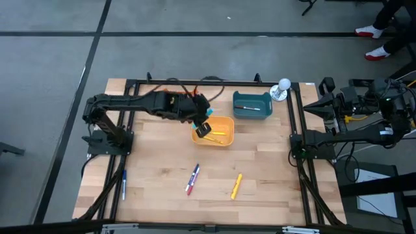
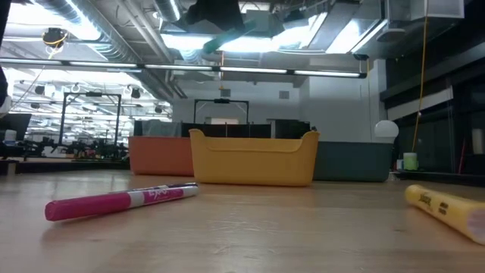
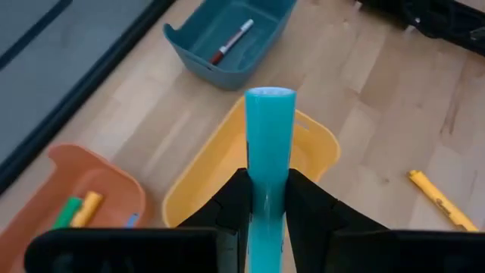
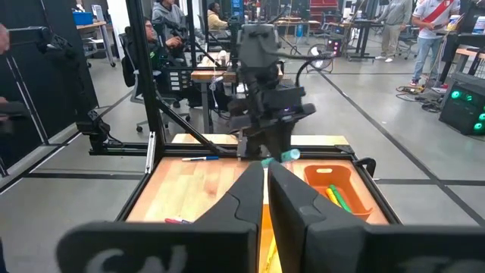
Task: Pick & Place Markers
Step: Put the big light blue highlighter pen into the orange bin
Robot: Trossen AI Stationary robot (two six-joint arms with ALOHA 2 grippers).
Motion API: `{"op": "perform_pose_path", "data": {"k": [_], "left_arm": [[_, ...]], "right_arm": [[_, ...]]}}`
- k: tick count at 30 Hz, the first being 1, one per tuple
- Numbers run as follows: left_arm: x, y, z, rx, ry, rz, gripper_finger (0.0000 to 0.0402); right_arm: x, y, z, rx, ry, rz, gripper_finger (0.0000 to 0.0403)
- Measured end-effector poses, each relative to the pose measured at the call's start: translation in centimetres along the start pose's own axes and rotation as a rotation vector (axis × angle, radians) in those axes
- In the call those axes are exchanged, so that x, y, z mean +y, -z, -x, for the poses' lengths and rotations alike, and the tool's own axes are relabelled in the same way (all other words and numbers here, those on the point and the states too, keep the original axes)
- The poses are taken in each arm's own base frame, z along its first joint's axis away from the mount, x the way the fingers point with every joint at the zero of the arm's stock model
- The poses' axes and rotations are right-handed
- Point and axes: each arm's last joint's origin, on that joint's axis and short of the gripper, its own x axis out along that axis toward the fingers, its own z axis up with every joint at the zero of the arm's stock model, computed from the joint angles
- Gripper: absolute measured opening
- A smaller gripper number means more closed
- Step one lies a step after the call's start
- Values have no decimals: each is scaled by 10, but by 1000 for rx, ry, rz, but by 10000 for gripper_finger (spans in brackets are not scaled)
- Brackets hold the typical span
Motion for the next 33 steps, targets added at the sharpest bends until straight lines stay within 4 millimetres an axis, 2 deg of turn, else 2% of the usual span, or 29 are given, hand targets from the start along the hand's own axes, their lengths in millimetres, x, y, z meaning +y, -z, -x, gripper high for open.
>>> {"op": "perform_pose_path", "data": {"k": [8, 17, 26, 33], "left_arm": [[30, -9, 3, 9, -34, -33, 57], [62, -17, 4, 9, -85, 6, 58], [98, -25, 17, -37, -150, 95, 58], [123, -28, 35, -89, -195, 162, 58]], "right_arm": [[0, 0, 0, 0, 0, 0, 23], [0, 0, 0, 0, 0, 0, 23], [0, 0, 0, 0, 0, 0, 23], [0, 0, 0, 0, 0, 0, 23]]}}
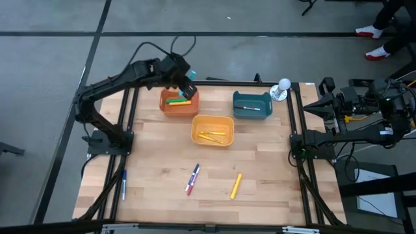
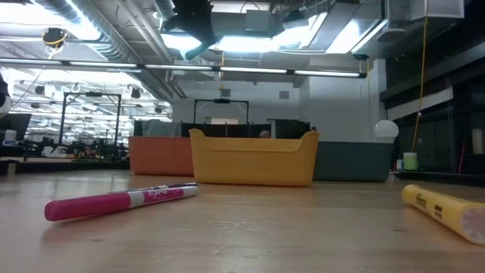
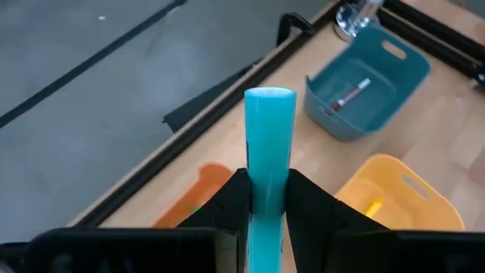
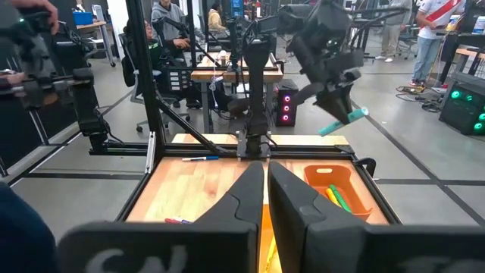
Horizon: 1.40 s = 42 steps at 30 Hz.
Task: Pick & Place Markers
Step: Put the big light blue highlighter pen into the orange bin
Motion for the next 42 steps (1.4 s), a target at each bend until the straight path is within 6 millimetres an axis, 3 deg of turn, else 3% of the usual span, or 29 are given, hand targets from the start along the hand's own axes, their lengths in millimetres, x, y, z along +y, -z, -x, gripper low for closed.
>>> {"op": "perform_pose_path", "data": {"k": [13, 22, 31, 42], "left_arm": [[47, -7, 35, -96, -41, -2, 58], [65, -8, 35, -73, -31, -60, 58], [72, -3, 10, 81, -48, -181, 58], [69, -1, -26, 201, -45, -208, 59]], "right_arm": [[0, 0, 0, 0, 0, 0, 23], [0, 0, 0, 0, 0, 0, 23], [0, 0, 0, 0, 0, 0, 23], [0, 0, 0, 0, 0, 0, 23]]}}
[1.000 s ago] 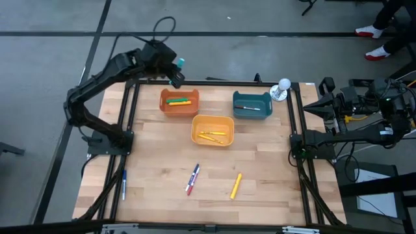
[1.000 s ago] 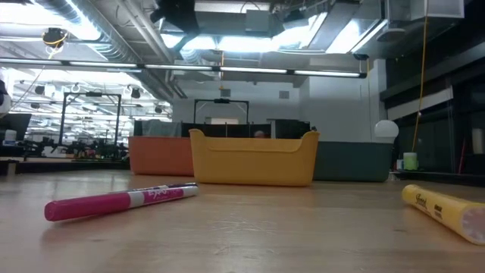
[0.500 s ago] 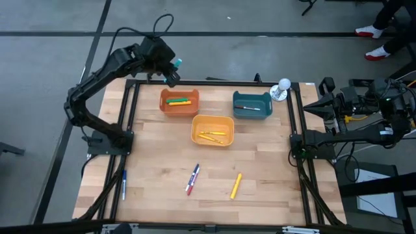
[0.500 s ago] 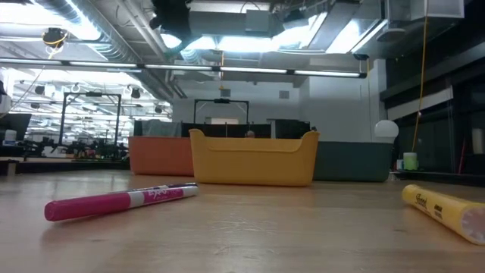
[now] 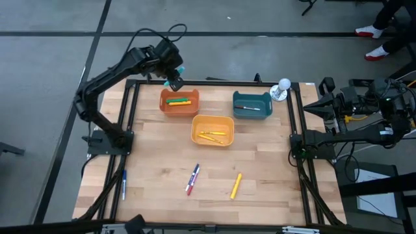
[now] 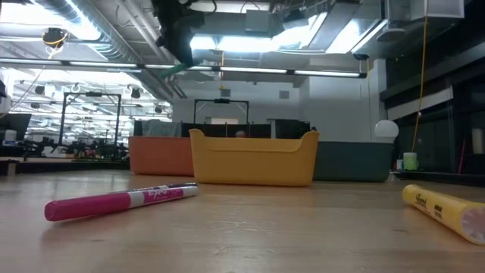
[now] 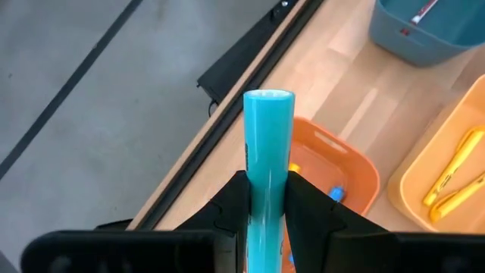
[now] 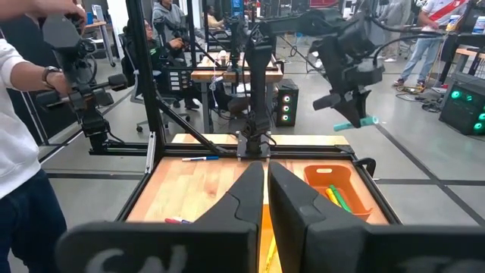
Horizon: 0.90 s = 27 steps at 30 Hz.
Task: Pick & Place Markers
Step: Put the big light blue highlighter pen into the orange bin
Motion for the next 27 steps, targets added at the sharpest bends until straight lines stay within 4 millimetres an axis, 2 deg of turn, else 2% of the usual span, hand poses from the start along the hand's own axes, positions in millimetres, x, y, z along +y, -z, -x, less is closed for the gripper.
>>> {"op": "perform_pose_path", "data": {"k": [7, 20, 27], "left_arm": [[-3, -1, -11, 21, 12, -30, 58], [-11, 21, -42, 140, 42, -53, 58], [-13, 33, -57, 193, 53, -138, 58]], "right_arm": [[0, 0, 0, 0, 0, 0, 23], [0, 0, 0, 0, 0, 0, 23], [0, 0, 0, 0, 0, 0, 23]]}}
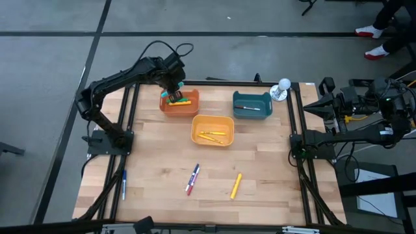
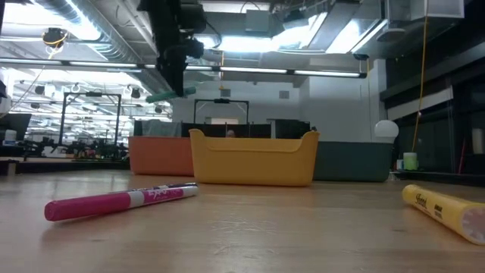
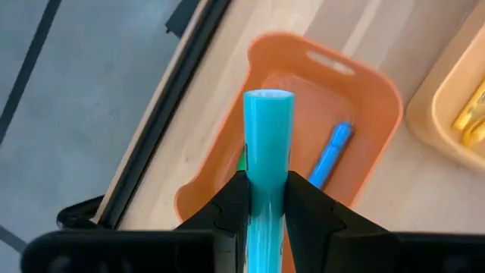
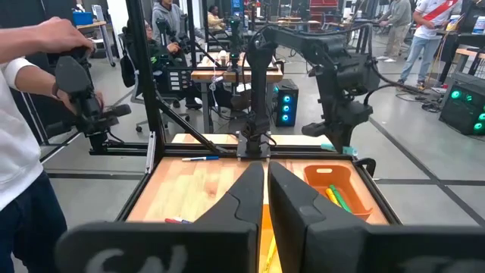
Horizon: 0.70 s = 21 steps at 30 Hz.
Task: Pick & Place Markers
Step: Put the big light blue highlighter pen into the orange bin
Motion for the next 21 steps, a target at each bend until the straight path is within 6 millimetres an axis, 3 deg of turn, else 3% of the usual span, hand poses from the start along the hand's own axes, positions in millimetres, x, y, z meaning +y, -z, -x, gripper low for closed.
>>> {"op": "perform_pose_path", "data": {"k": [7, 21], "left_arm": [[-2, 3, -14, 23, -6, -83, 58], [-5, -4, -62, 157, 13, -172, 58]], "right_arm": [[0, 0, 0, 0, 0, 0, 23], [0, 0, 0, 0, 0, 0, 23]]}}
